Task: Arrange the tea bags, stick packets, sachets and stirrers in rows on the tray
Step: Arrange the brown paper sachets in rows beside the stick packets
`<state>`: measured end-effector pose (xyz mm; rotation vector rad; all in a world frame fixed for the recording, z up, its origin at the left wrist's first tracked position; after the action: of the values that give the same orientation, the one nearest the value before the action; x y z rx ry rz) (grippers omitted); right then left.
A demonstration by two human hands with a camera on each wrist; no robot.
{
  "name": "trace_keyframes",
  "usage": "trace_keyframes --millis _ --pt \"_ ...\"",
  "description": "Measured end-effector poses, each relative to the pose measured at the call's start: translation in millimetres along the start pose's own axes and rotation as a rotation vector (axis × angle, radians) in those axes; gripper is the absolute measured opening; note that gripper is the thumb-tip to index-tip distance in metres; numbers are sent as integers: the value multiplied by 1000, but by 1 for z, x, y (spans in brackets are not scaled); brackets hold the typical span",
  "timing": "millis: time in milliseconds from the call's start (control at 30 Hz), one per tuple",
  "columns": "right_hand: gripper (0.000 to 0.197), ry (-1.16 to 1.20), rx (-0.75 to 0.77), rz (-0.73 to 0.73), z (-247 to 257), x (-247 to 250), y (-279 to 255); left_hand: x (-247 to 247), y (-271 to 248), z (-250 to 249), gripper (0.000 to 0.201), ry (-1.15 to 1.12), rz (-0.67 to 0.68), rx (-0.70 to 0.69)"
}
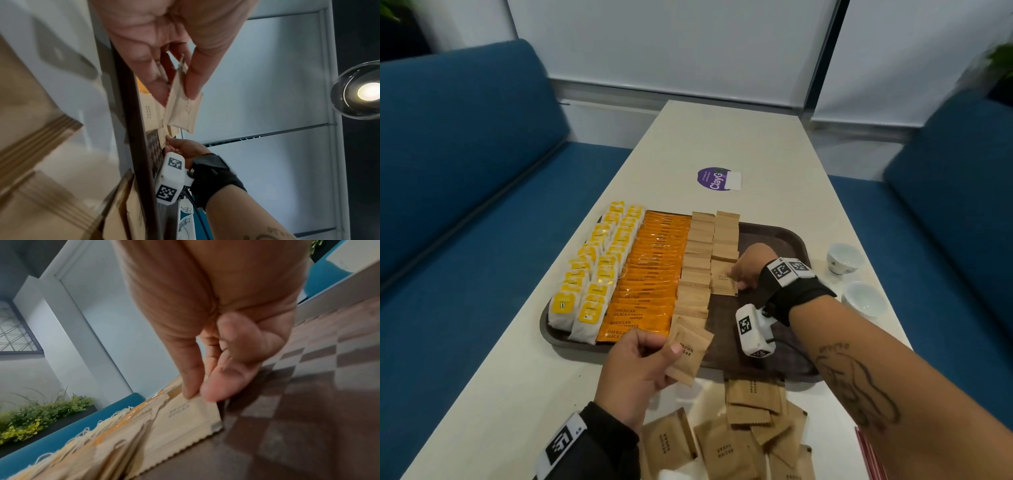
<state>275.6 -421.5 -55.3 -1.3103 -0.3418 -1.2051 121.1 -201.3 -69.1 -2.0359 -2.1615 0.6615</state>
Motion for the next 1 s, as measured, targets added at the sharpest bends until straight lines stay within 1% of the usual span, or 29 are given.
trace_keyframes --millis 33,100,200,233,267,333,367,433,533,633,700,767,833,933,1000 --pt "29 -2 -21 -11 -4 -1 -1 -2 0 0 17 -12 1 3" --pt "27 83 -26 -53 -8 2 -3 -5 -2 -1 17 -36 6 8" --pt "26 285 85 -170 -8 17 -23 -7 -5 -5 17 -61 4 -6" --pt "24 362 142 -179 -7 20 -37 -7 -6 -6 17 -68 1 -8" --pt "23 416 207 -164 -6 20 -52 -9 -7 -8 16 -84 3 -6" --pt "27 477 314 -79 -2 15 -86 -16 -10 -11 16 -131 21 -10" --pt "29 494 348 -25 -2 10 -100 -20 -12 -13 16 -146 31 -19" --pt "24 505 398 68 -3 -3 -127 -28 -17 -17 17 -164 42 -43" --pt "16 579 428 172 -10 -24 -156 -41 -28 -22 17 -185 66 -65" --pt "9 852 426 259 -16 -44 -170 -50 -35 -25 18 -197 82 -93" --pt "8 978 409 277 -19 -53 -173 -52 -37 -23 17 -201 81 -96" --pt "5 1045 382 259 -23 -55 -170 -51 -38 -22 14 -171 72 -95" --pt "6 1052 334 177 -29 -47 -161 -47 -38 -19 13 -102 59 -87" --pt "6 929 271 -1 -37 -21 -141 -33 -39 -18 15 11 46 -105" --pt "7 851 244 -74 -36 -4 -124 -20 -38 -18 15 67 19 -115"
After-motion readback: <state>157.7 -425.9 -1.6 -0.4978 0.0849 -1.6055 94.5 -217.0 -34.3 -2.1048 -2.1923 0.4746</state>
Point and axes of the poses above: each hand's wrist, its own y-axis towards the middle knuckle, its own x-axis out of the back of the hand, z = x × y, the point moved 9 cm from there along y, towards the middle knuckle, and after that the axes turned 1 degree about x, right-handed, at the moved point
